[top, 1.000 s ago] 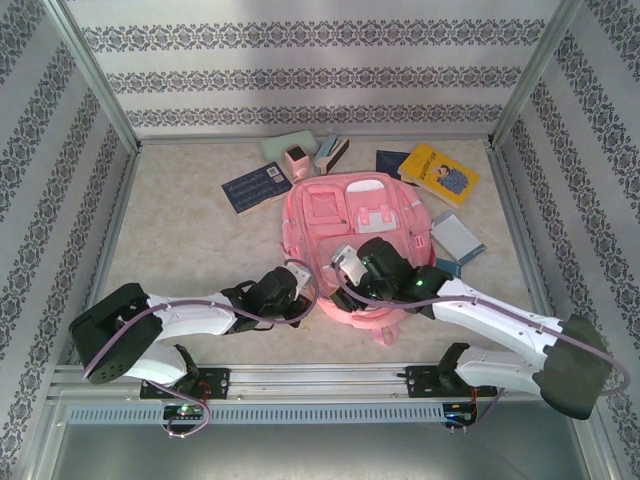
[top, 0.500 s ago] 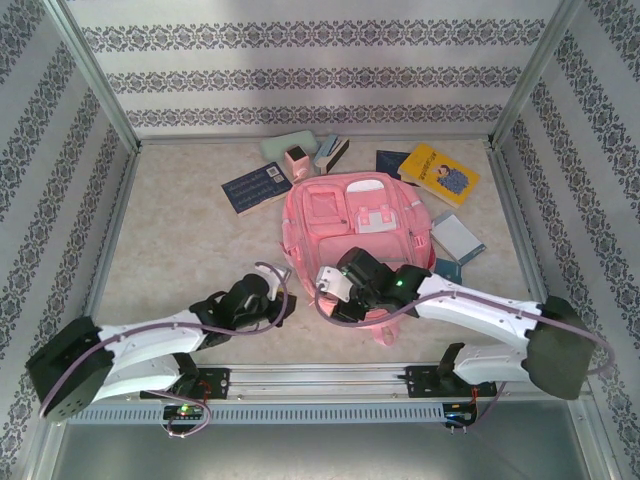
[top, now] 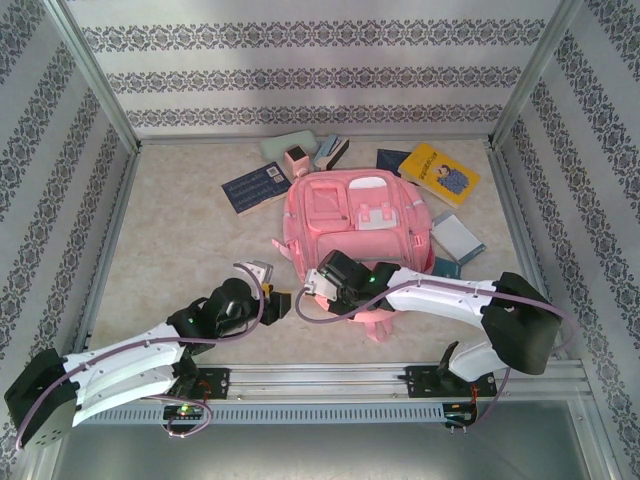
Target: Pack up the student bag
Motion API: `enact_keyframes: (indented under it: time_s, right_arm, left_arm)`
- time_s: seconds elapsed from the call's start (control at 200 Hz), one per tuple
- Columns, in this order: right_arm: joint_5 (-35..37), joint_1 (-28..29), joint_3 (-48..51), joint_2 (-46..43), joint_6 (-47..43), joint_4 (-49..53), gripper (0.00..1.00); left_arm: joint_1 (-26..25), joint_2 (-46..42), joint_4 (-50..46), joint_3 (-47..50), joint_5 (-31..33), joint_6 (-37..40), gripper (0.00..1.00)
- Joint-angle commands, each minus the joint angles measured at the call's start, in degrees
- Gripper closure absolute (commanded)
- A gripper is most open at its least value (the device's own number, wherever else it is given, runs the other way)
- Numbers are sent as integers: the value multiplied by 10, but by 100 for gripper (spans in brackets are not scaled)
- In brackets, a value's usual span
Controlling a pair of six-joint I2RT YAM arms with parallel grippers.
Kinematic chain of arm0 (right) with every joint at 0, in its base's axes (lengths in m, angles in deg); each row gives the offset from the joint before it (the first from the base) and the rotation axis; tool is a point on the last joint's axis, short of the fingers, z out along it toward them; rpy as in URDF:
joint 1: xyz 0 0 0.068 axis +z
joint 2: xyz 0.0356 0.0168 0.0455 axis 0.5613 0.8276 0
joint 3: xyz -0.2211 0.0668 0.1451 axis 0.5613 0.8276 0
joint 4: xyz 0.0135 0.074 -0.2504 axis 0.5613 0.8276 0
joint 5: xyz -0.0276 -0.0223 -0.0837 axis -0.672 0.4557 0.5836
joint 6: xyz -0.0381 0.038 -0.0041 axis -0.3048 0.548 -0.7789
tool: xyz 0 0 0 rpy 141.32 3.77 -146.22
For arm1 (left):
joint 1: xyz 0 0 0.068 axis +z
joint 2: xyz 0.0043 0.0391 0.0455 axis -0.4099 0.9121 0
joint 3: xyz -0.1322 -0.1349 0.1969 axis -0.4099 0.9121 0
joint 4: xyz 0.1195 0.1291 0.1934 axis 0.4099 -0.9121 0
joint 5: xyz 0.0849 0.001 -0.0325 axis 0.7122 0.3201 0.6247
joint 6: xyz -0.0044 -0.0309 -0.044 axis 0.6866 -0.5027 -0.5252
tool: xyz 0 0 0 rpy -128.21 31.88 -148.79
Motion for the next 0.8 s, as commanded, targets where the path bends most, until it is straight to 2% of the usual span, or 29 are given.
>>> enact_keyframes:
  time_s: [0.0, 0.24, 0.515, 0.68, 0.794]
  right_arm:
    - [59, -2, -8, -29, -3, -19, 100]
    - [-5, -6, -18, -118, 17, 27, 100]
    - [-90, -18, -12, -205, 47, 75, 100]
    - [-118, -23, 0, -238, 66, 85, 100]
    - [-135, -29, 5, -256, 79, 86, 100]
  left_arm:
    - [5, -1, -40, -4, 30, -7, 32]
    - [10, 4, -42, -26, 7, 19, 28]
    - [52, 31, 12, -70, -179, 33, 30]
    - [64, 68, 62, -89, -259, 5, 30]
    - [64, 117, 73, -114, -312, -1, 38]
